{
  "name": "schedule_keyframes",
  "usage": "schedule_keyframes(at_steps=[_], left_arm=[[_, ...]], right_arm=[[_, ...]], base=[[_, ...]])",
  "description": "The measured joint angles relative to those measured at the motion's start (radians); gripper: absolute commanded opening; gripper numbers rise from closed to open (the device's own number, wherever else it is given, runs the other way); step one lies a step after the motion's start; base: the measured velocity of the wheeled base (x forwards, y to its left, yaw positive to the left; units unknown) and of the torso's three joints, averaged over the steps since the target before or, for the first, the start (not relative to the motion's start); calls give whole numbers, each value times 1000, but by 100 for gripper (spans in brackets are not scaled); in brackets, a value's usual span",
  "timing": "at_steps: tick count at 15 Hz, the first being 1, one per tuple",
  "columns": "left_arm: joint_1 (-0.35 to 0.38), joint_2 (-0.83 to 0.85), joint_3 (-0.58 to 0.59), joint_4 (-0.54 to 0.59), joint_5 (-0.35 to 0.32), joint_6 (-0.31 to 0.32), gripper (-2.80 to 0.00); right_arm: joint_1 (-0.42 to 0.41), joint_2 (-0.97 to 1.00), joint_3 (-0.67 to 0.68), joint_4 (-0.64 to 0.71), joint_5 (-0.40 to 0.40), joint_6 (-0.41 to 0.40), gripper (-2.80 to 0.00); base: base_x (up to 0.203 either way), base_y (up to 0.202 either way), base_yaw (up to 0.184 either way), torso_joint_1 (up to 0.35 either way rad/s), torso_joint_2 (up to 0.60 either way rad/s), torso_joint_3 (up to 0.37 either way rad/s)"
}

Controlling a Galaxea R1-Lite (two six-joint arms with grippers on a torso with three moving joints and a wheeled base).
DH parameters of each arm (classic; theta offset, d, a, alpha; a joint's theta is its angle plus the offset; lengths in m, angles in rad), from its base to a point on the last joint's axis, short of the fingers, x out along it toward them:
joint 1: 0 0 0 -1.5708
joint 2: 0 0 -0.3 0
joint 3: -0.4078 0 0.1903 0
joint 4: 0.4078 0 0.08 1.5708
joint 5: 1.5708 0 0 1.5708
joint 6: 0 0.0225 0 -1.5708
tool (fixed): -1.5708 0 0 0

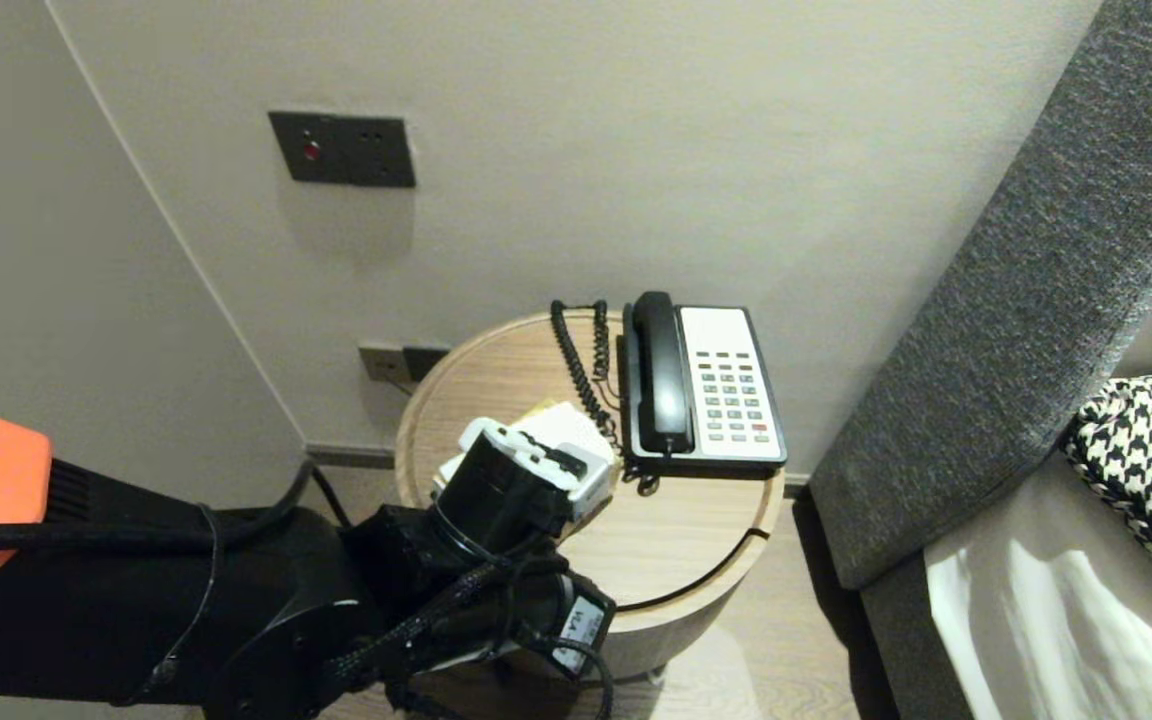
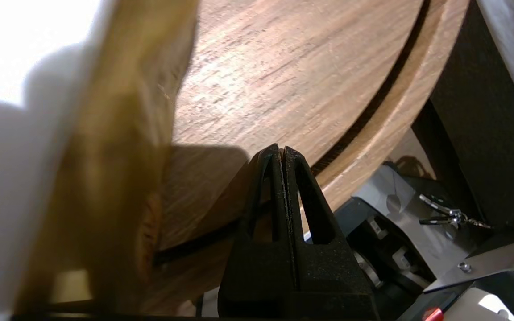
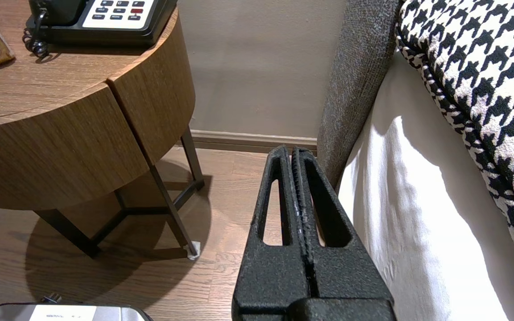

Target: Open the nightstand drawer

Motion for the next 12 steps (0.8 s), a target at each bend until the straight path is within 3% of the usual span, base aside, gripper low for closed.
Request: schedule_keyframes(at_steps=[12], left_arm=[[-43,-23,61,1,-10,-28,-280]], right_arm=[[0,0,0,0,0,0,-280]], base=[[0,0,0,0,0,0]])
